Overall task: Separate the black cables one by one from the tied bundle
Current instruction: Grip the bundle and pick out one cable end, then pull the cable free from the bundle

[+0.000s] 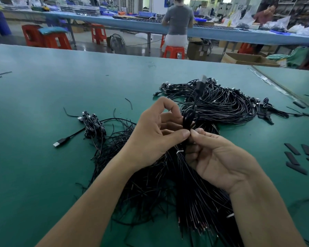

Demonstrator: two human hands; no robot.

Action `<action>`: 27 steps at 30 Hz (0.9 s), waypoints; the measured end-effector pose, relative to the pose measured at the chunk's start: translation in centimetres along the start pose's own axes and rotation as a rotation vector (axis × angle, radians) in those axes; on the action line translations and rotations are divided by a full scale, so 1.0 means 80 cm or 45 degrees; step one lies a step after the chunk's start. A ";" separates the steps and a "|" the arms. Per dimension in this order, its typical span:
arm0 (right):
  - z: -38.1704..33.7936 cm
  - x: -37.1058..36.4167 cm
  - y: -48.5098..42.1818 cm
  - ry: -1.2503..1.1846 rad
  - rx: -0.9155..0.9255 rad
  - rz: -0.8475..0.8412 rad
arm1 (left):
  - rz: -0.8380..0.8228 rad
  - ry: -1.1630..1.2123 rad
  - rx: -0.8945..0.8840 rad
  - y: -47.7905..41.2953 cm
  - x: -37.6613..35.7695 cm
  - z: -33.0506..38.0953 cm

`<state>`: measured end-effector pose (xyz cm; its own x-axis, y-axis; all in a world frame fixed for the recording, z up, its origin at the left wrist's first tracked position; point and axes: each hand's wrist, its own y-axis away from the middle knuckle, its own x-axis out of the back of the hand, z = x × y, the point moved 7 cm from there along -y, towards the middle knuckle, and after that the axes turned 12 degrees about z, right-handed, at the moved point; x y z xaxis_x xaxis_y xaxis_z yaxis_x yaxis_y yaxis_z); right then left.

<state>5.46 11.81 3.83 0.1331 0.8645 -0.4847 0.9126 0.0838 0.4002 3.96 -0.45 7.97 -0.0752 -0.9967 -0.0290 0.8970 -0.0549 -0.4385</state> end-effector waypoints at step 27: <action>-0.006 0.031 0.004 1.916 0.610 0.569 | 1.379 -0.601 0.532 0.007 0.233 -0.092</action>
<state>5.90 14.25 3.11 0.1916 0.4760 0.8583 0.9747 -0.1946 -0.1096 -0.14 -18.60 0.57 0.8719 -0.4608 0.1658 0.4765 0.8764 -0.0699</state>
